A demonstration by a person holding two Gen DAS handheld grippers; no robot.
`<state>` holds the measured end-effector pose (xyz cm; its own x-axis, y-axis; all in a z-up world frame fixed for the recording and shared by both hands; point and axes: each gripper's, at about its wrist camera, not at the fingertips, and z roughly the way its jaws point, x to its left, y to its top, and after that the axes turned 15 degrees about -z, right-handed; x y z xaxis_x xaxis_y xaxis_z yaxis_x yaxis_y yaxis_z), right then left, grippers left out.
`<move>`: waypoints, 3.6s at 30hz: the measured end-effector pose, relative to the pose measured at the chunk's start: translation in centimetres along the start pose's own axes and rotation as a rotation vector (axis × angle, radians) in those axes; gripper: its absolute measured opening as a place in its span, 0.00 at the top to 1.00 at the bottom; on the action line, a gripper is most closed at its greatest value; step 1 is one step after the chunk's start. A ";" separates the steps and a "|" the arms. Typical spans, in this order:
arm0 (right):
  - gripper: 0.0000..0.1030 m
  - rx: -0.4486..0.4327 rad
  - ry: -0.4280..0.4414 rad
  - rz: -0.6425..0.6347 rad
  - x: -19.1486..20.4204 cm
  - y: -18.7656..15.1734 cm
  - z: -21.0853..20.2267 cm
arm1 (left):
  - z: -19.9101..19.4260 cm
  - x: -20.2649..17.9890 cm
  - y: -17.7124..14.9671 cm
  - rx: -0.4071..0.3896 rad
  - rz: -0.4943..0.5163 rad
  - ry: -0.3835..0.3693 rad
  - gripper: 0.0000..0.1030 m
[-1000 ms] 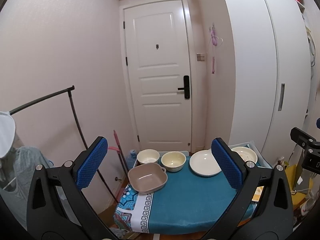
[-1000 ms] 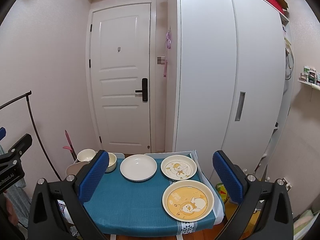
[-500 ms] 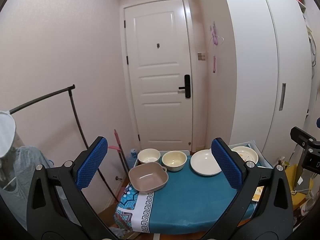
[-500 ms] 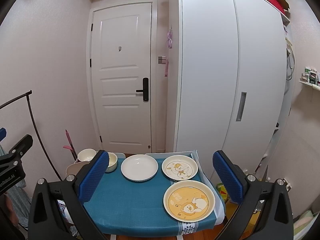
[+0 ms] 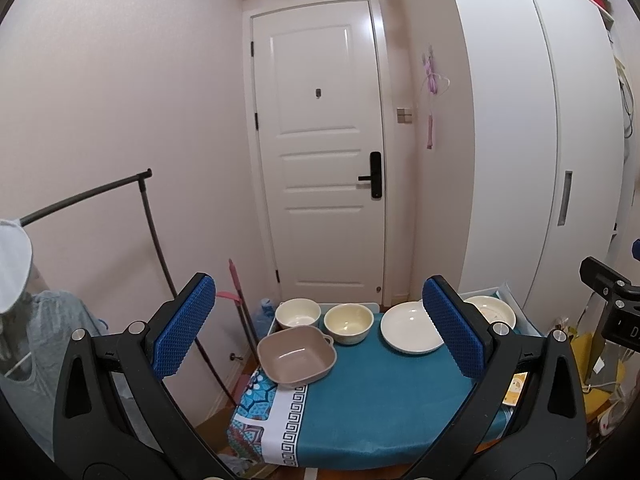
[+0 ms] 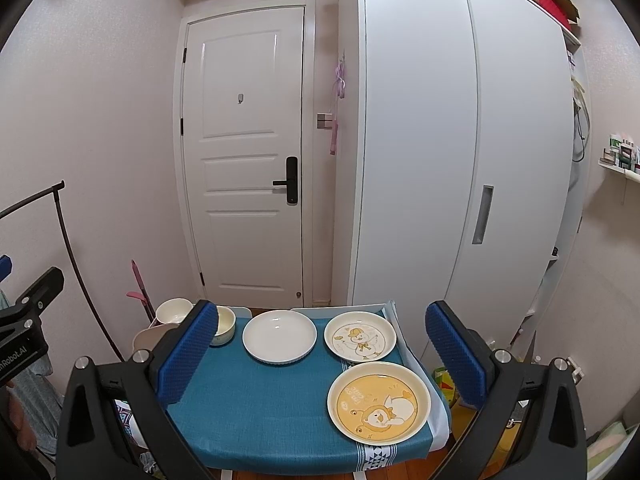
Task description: Organize plates and bowls
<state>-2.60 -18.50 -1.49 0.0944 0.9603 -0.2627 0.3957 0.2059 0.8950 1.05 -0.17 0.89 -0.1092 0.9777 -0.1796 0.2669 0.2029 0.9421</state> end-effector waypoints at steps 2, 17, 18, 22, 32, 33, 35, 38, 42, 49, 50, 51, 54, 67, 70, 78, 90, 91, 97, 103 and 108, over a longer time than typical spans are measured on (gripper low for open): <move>0.00 0.000 0.000 0.000 0.0 0.1 0.0 | 0.1 -0.1 0.0 0.000 0.000 0.003 0.00; 0.00 0.001 0.000 -0.002 0.1 0.2 0.0 | 0.5 -0.1 0.2 0.010 0.002 -0.004 0.00; 0.00 0.002 0.001 -0.002 0.1 0.1 0.0 | 0.5 -0.1 0.2 0.010 0.002 -0.004 0.00; 0.00 0.007 0.002 -0.001 0.1 0.1 0.1 | 1.1 -0.1 0.4 0.019 0.002 -0.014 0.00; 0.00 0.058 0.019 0.010 -1.7 -0.2 2.3 | 6.1 -2.3 0.8 0.108 0.064 -0.097 0.00; 0.00 0.076 0.025 0.018 -2.2 -0.8 2.9 | 6.9 -2.7 0.4 0.125 0.076 -0.102 0.00; 0.00 0.110 0.034 0.026 -3.1 -1.9 4.0 | 8.7 -3.5 -0.6 0.172 0.093 -0.119 0.00; 0.00 0.164 0.063 0.055 -4.9 -4.2 6.1 | 12.1 -5.2 -2.8 0.279 0.105 -0.166 0.00; 0.00 0.244 0.105 0.104 -7.6 -7.8 9.0 | 16.1 -8.2 -7.1 0.429 0.142 -0.218 0.00; 0.03 0.394 0.215 0.204 -12.3 -15.1 15.1 | 22.0 -14.1 -15.8 0.670 0.139 -0.274 0.01; 0.05 0.412 0.229 0.210 -12.8 -15.8 15.8 | 22.4 -15.0 -17.2 0.697 0.138 -0.270 0.01; 0.09 0.443 0.259 0.213 -13.6 -17.3 17.1 | 23.4 -16.0 -19.1 0.737 0.140 -0.265 0.03; 0.23 0.502 0.327 0.207 -14.8 -20.2 19.9 | 25.2 -18.2 -23.2 0.826 0.133 -0.248 0.15; 0.68 0.603 0.567 0.185 -17.7 -26.5 29.8 | 29.0 -21.9 -31.9 1.012 0.024 -0.158 0.65; 0.76 0.610 0.582 0.174 -17.9 -26.9 30.7 | 29.4 -22.0 -32.1 1.017 0.010 -0.151 0.71; 0.87 0.610 0.590 0.154 -18.2 -27.5 31.8 | 29.5 -23.2 -32.1 1.026 -0.012 -0.171 0.83; 0.87 0.615 0.597 0.154 -18.3 -27.7 32.0 | 30.1 -23.6 -32.3 1.006 0.025 -0.141 0.83; 0.87 0.613 0.597 0.150 -18.4 -27.7 32.0 | 30.1 -23.6 -32.3 1.003 0.027 -0.141 0.84; 0.87 0.601 0.595 0.142 -18.1 -27.6 31.8 | 29.3 -22.9 -31.7 0.989 0.025 -0.142 0.83; 0.87 0.582 0.603 0.136 -17.9 -26.2 31.4 | 28.5 -21.7 -30.4 0.975 0.004 -0.138 0.83; 0.87 0.565 0.616 0.116 -16.4 -24.0 31.2 | 27.8 -19.7 -28.4 0.942 -0.015 -0.122 0.83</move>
<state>14.89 -45.05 -29.93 -0.2872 0.9345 0.2102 0.8275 0.1316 0.5459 22.21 -23.67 -30.17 -0.0322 0.9628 -0.2681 0.9345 0.1242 0.3337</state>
